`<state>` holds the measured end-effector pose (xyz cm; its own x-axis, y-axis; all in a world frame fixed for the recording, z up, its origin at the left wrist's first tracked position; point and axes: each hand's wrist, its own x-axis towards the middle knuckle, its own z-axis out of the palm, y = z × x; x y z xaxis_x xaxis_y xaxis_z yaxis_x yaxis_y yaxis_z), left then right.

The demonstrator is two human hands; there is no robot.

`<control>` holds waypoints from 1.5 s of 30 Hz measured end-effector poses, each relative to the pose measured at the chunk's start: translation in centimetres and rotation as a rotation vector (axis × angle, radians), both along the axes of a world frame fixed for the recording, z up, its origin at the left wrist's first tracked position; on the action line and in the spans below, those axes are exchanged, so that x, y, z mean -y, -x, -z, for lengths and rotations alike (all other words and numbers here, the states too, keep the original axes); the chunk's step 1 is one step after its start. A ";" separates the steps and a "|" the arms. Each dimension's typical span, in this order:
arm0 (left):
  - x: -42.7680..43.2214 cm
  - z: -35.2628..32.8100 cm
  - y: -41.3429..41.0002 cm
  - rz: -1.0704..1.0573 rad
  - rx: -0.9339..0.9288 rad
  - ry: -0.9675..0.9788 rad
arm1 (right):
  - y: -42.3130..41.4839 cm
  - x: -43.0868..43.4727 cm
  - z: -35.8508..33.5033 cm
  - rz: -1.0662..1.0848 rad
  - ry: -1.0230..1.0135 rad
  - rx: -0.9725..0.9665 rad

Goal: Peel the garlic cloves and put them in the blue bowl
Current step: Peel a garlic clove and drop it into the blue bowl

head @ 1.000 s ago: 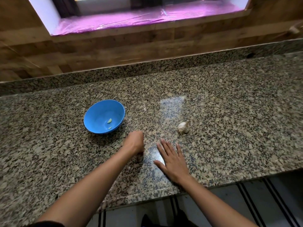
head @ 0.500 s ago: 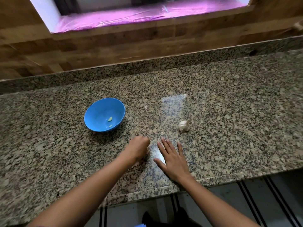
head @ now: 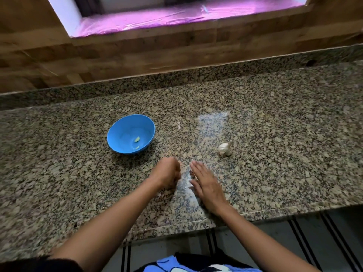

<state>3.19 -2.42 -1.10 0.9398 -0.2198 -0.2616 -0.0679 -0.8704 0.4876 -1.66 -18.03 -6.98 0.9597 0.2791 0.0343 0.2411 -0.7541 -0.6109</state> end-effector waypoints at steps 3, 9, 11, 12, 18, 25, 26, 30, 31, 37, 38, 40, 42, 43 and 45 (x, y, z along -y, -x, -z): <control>-1.6 -0.3 0.2 -0.269 -0.153 0.508 | -1.8 -1.1 -2.0 0.092 -0.369 -0.224; -1.6 -0.5 1.2 -0.286 -0.050 0.634 | -3.8 -0.5 -4.2 -0.019 -0.579 -0.539; -1.6 -0.5 1.1 -0.274 -0.011 0.635 | -3.7 -0.3 -5.1 -0.058 -0.656 -0.620; -1.7 -0.5 1.1 -0.259 0.000 0.647 | -3.7 -0.1 -5.2 -0.061 -0.691 -0.644; -2.6 -0.7 0.7 0.299 0.323 0.132 | -4.6 0.8 -6.7 -0.167 -0.654 -0.711; -1.1 -1.2 0.2 0.274 0.240 0.003 | -4.5 0.0 -5.8 -0.011 -0.485 -0.433; -1.0 -1.1 0.4 0.175 0.122 0.088 | -4.4 0.0 -5.6 -0.022 -0.390 -0.343; -0.5 -1.5 0.8 -0.087 -0.263 0.406 | -4.3 0.0 -5.7 -0.120 -0.122 -0.128; -0.5 -1.7 0.8 -0.140 -0.346 0.484 | -4.4 0.1 -5.9 -0.135 -0.077 -0.122; -0.7 -1.2 1.0 -0.430 -0.730 0.961 | -4.9 0.3 -7.8 -0.167 0.023 -0.225; -0.5 -0.8 1.4 -0.343 -0.528 0.839 | -4.9 0.3 -7.7 -0.102 -0.153 -0.367; -0.2 0.1 1.9 -0.104 -0.011 0.539 | -4.9 0.6 -7.8 0.014 -0.564 -0.659; -0.9 1.2 1.6 0.094 0.395 0.364 | -4.8 0.7 -7.5 0.063 -0.825 -0.917; -1.4 1.7 1.2 0.189 0.516 0.314 | -4.8 0.6 -7.4 0.083 -0.939 -1.044; -2.4 2.8 0.1 0.303 0.639 0.249 | -4.7 0.5 -7.3 0.094 -1.049 -1.169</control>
